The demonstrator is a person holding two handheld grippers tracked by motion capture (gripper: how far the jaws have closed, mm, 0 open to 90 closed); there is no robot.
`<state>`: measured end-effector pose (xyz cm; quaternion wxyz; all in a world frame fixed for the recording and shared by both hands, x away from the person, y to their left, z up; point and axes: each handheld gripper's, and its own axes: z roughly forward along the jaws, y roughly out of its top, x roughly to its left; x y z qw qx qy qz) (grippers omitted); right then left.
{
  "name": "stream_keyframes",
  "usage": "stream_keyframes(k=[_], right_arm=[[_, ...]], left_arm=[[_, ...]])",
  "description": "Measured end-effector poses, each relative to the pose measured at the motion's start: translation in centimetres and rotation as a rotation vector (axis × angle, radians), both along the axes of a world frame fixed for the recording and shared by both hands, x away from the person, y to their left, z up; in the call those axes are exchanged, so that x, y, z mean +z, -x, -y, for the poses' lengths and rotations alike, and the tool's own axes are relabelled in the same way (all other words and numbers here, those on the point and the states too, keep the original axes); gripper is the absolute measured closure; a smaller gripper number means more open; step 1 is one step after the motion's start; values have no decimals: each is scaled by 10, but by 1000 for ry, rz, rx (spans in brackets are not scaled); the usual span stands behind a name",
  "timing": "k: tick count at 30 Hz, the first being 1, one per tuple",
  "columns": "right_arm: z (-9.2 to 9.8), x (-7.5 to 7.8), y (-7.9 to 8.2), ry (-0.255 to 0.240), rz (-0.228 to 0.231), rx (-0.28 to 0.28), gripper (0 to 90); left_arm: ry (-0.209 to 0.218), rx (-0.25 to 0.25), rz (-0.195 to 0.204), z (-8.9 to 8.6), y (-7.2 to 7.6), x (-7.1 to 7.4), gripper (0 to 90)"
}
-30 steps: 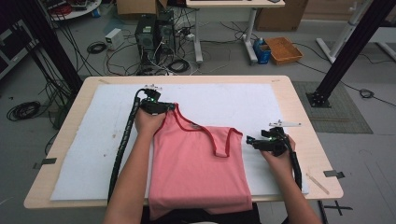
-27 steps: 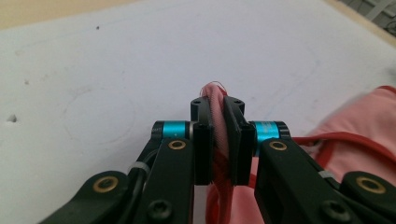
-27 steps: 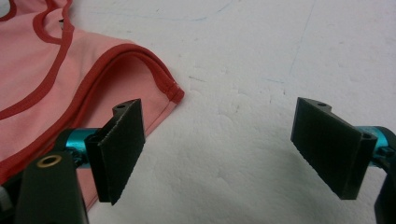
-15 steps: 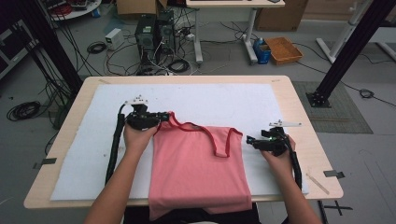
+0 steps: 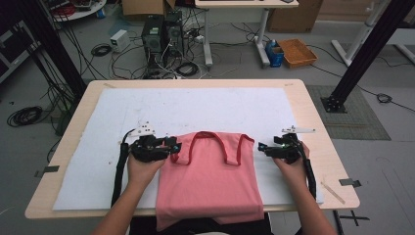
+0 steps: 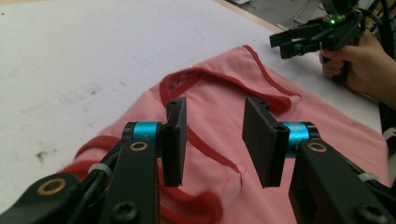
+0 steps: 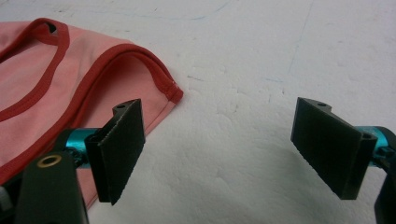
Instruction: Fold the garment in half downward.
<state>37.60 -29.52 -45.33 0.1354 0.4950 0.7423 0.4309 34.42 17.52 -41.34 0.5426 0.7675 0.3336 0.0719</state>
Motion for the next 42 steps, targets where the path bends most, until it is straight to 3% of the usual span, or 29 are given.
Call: stream_keyframes(k=[5, 9, 14, 18, 21, 24, 28, 31, 34, 37, 40, 42], right_arm=[[0, 0, 0, -4, -11, -1, 173], [0, 0, 0, -3, -10, 0, 173], [1, 0, -1, -13, -13, 0, 173], [1, 0, 0, -16, -8, 1, 173], [1, 0, 0, -16, -7, 1, 173], [1, 0, 0, -15, -2, 5, 173], [1, 1, 0, -17, -2, 17, 173], [0, 1, 1, -14, -2, 40, 173], [-1, 1, 1, -12, 0, 66, 172], [-2, 2, 1, -26, -5, 132, 172], [-2, 1, 0, -38, -22, 135, 173], [-3, 2, -1, -21, -40, 141, 173]], left_arm=[[-48, -23, -20, 6, -2, -4, 571], [-125, -54, -37, 18, 0, -10, 574], [-189, -76, -71, 19, 0, -20, 661], [-214, -91, -103, 15, 2, -25, 812], [-222, -94, -111, 13, 4, -26, 842], [-221, -100, -120, 11, 7, -26, 864], [-182, -114, -127, 8, 13, -23, 869], [-192, -124, -135, 6, 17, -25, 868], [-194, -101, -139, 3, 16, -30, 844], [-154, -80, -106, -1, 15, -26, 648], [-119, -57, -68, -5, 14, -22, 569], [-107, -31, -46, -10, 13, -22, 507]])
